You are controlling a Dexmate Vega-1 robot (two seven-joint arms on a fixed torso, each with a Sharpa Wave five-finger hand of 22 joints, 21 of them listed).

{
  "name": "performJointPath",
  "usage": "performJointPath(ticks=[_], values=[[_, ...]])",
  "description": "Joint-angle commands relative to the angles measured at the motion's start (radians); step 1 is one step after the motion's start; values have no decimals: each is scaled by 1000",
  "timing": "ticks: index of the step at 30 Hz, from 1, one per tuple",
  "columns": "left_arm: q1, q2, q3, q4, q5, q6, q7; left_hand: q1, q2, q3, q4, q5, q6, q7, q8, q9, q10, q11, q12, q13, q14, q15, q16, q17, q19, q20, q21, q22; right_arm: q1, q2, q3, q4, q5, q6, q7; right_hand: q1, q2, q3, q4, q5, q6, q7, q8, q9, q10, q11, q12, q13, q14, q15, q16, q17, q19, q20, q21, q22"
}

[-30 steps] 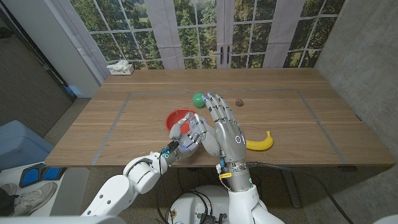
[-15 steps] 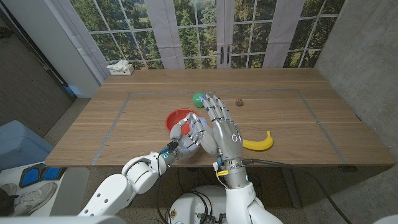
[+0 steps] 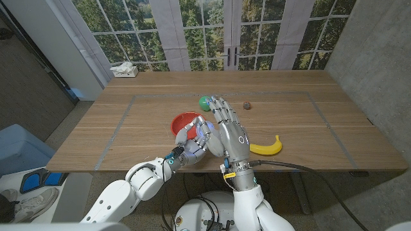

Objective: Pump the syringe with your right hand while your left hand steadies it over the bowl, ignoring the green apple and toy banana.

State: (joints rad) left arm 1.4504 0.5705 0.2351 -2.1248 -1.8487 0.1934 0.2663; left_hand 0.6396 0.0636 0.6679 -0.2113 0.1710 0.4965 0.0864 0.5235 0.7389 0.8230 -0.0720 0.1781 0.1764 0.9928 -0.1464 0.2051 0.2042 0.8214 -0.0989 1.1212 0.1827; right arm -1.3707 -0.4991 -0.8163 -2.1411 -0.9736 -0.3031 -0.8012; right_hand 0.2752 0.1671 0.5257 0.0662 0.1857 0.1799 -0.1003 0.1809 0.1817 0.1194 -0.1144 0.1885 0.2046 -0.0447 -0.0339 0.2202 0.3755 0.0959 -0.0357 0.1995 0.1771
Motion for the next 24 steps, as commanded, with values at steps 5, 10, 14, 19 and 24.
performJointPath(ticks=[5, 10, 14, 19, 24], values=[[-16, 2, 9, 9, -5, 11, 8, 12, 127, 250, 133, 4, 17, 11, 71, 21, 86, -141, 5, 3, 1, -89, 11, 1, 8, -93, 11, 6, 27, -8, 1, 18, 33, 18, 11, -6, 20, -4, -1, 3, 2, -2, 7, 1, -8, -2, 4, 1, -6, -151, 0, 2, -6, -72, 0, -1], [-12, 2, 10, 5, 1, 7, 9, 11, 126, 249, 132, 4, 17, 10, 74, 22, 89, -141, 6, 3, 1, -89, 12, 1, 8, -93, 12, 5, 36, -9, 2, 22, 42, 27, 14, -6, 20, -5, -1, 3, 2, -3, 7, 1, -7, -2, 5, 0, -6, -149, 1, 1, -5, -72, 1, -1], [-3, -3, 13, 0, 17, -7, 5, 10, 126, 249, 130, 4, 17, 11, 76, 24, 91, -141, 6, 3, 2, -89, 12, 1, 7, -93, 12, 5, 41, -12, 2, 23, 48, 32, 21, -6, 20, -6, -1, 4, 2, -5, 7, 1, -7, -3, 6, 0, -7, -149, 1, 0, -4, -72, 1, -1], [3, -4, 15, -4, 26, -12, -3, 9, 126, 250, 130, 4, 17, 11, 79, 25, 93, -141, 7, 3, 2, -89, 13, 1, 7, -92, 12, 5, 47, -13, 0, 23, 45, 31, 31, -7, 20, -6, -1, 4, 2, -4, 7, 1, -7, -2, 6, 0, -6, -149, 2, 0, -4, -72, 1, -1], [7, -3, 15, -8, 36, -17, -7, 8, 126, 251, 129, 4, 18, 11, 82, 26, 95, -141, 7, 3, 2, -89, 13, 1, 6, -92, 12, 4, 53, -7, -5, 34, 46, 33, 29, -7, 20, -7, -1, 4, 2, -4, 7, 1, -9, -3, 6, 0, -7, -149, 2, -1, -4, -72, 1, -2]])
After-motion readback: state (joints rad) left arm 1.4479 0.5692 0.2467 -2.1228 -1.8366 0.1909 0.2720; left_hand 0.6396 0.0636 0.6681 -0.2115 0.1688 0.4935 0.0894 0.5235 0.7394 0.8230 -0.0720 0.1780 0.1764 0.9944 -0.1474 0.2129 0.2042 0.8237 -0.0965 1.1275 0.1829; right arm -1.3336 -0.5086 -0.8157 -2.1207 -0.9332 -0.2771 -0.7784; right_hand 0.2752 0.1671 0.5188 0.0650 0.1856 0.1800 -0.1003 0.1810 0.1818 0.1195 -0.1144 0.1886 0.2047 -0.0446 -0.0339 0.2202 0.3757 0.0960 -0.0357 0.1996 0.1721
